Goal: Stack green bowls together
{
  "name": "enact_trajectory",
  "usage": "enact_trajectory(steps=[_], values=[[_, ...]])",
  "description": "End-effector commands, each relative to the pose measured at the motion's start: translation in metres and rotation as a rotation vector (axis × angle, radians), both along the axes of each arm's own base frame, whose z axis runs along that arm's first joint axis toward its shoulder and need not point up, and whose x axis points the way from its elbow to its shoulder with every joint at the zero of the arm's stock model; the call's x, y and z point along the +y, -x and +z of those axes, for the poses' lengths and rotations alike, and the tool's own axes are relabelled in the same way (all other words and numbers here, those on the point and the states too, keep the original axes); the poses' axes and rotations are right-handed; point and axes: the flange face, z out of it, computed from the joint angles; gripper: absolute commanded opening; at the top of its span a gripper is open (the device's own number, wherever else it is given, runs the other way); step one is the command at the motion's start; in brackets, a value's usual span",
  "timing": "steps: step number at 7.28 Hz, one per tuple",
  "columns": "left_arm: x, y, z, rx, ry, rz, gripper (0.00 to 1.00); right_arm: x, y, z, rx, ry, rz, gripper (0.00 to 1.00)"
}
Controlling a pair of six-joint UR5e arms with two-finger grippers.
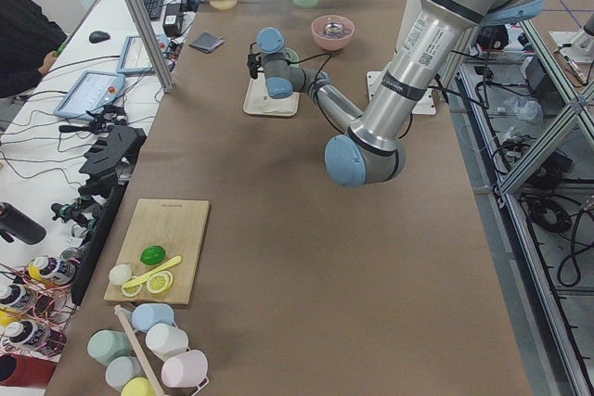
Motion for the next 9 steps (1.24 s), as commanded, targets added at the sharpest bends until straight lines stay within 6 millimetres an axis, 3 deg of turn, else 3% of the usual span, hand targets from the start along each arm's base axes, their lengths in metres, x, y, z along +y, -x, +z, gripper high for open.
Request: enact_trajectory(steps=[1,4,7,9], values=[[0.012,-0.032,-0.004,-0.017,-0.014,-0.017,0.00,-0.021,-0.009,-0.026,-0.041,0.009,0.022,0.00],[0.017,-0.041,0.000,-0.022,-0.011,-0.005,0.00,-0.047,-0.008,-0.071,-0.091,0.034,0.036,0.00],[0.016,-0.042,-0.013,-0.009,-0.020,-0.007,0.00,-0.048,-0.008,-0.077,-0.096,0.035,0.038,0.00],[0.010,-0.042,-0.012,-0.020,-0.035,-0.063,0.00,-0.048,-0.008,-0.076,-0.096,0.033,0.037,0.00]])
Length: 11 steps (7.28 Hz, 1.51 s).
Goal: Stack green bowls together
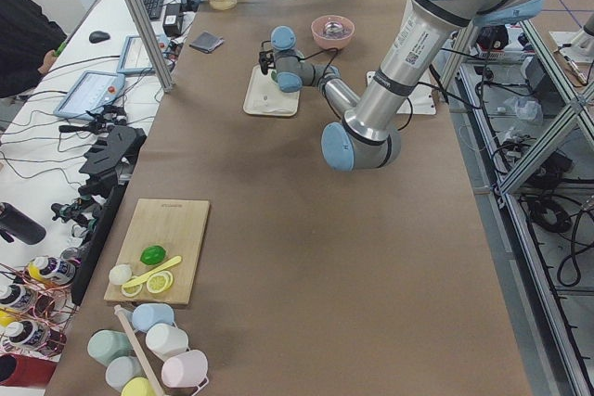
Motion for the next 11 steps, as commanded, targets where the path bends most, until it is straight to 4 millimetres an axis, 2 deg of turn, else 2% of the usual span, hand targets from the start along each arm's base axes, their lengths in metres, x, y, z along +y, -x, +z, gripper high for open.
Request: enact_trajectory(steps=[1,2,3,4,6,7,8,9,10,11], values=[[-0.005,-0.001,0.001,-0.009,-0.012,-0.042,0.00,-0.001,0.000,-0.001,0.000,0.000,0.000,0.00],[-0.006,-0.001,0.003,-0.013,-0.010,-0.044,0.00,0.000,0.000,0.000,0.000,0.000,0.000,0.00],[-0.005,-0.002,0.004,-0.012,-0.020,-0.038,0.63,0.000,0.000,0.000,0.000,0.000,0.000,0.00],[-0.003,0.000,0.003,-0.007,-0.025,-0.037,0.98,0.000,0.000,-0.002,-0.001,-0.003,0.000,0.00],[-0.004,0.012,-0.004,0.012,-0.036,-0.036,0.98,-0.007,0.003,-0.013,-0.007,-0.022,-0.001,0.00],[-0.015,0.033,-0.010,0.025,-0.025,-0.024,0.98,-0.017,0.009,-0.029,-0.016,-0.046,-0.008,0.00],[-0.035,0.068,-0.012,0.047,-0.002,0.015,0.98,-0.023,0.023,-0.043,-0.023,-0.070,-0.029,0.00],[-0.045,0.104,0.001,0.056,0.018,0.031,0.98,-0.035,0.049,-0.076,-0.040,-0.030,-0.046,0.00],[-0.049,0.128,0.017,0.053,0.025,0.020,0.98,-0.047,0.093,-0.132,-0.067,0.042,-0.071,0.00],[-0.056,0.143,0.021,0.055,0.029,0.020,0.98,-0.044,0.137,-0.168,-0.066,0.063,-0.064,0.00]])
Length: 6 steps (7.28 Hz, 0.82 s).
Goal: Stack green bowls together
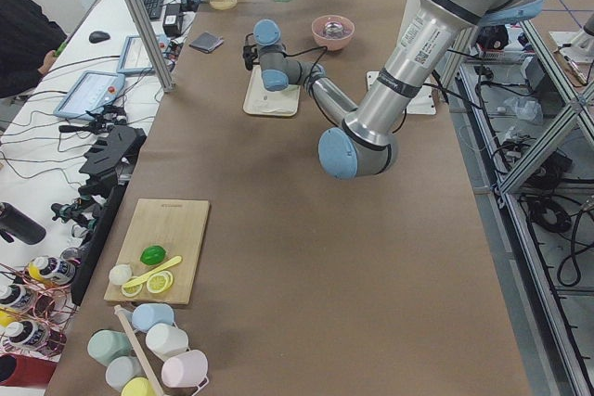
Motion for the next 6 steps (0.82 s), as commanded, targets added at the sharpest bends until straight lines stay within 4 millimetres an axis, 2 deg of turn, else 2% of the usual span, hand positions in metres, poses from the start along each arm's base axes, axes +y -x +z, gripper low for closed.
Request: enact_trajectory(steps=[1,2,3,4,5,6], values=[[-0.011,0.033,0.017,-0.002,0.017,-0.006,0.98,0.018,0.099,-0.069,0.003,0.050,0.004,0.00],[-0.015,0.041,0.018,0.001,0.017,-0.014,0.98,0.031,0.133,-0.081,0.008,0.056,0.012,0.00],[-0.021,0.060,0.021,0.004,0.018,-0.041,0.98,0.040,0.166,-0.097,0.009,0.079,0.019,0.00],[-0.020,0.086,0.034,-0.001,0.026,-0.065,0.98,0.055,0.199,-0.105,0.018,0.093,0.048,0.00],[-0.024,0.103,0.042,0.001,0.042,-0.060,0.98,0.063,0.219,-0.113,0.018,0.095,0.051,0.00],[-0.024,0.109,0.051,-0.005,0.053,-0.065,0.98,0.068,0.242,-0.123,0.020,0.095,0.082,0.00]])
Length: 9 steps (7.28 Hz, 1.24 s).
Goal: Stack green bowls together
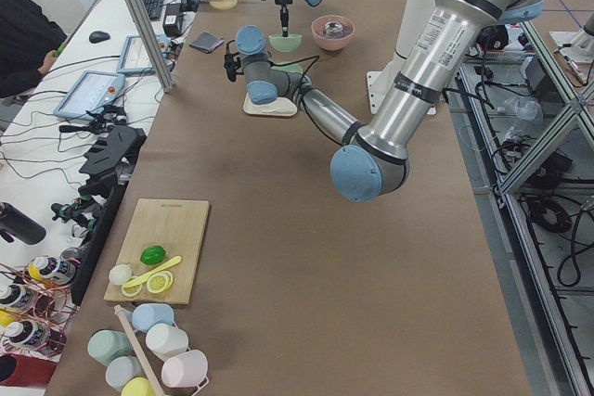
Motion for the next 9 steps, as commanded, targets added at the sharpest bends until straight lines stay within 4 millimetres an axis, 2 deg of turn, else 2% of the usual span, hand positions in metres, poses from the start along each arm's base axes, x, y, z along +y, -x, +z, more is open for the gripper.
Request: enact_trajectory(steps=[1,3,6,9], values=[[-0.002,0.014,0.013,-0.006,0.016,-0.007,0.98,0.010,0.041,-0.019,0.017,0.002,0.057,0.00],[-0.003,0.014,0.014,-0.008,0.019,-0.008,0.98,0.012,0.053,-0.025,0.051,0.026,0.046,0.00],[-0.003,0.014,0.017,-0.011,0.024,-0.008,0.98,0.014,0.063,-0.015,0.080,0.042,0.040,0.00],[-0.004,0.014,0.018,-0.012,0.025,-0.008,0.98,0.015,0.062,-0.016,0.079,0.045,0.039,0.02]])
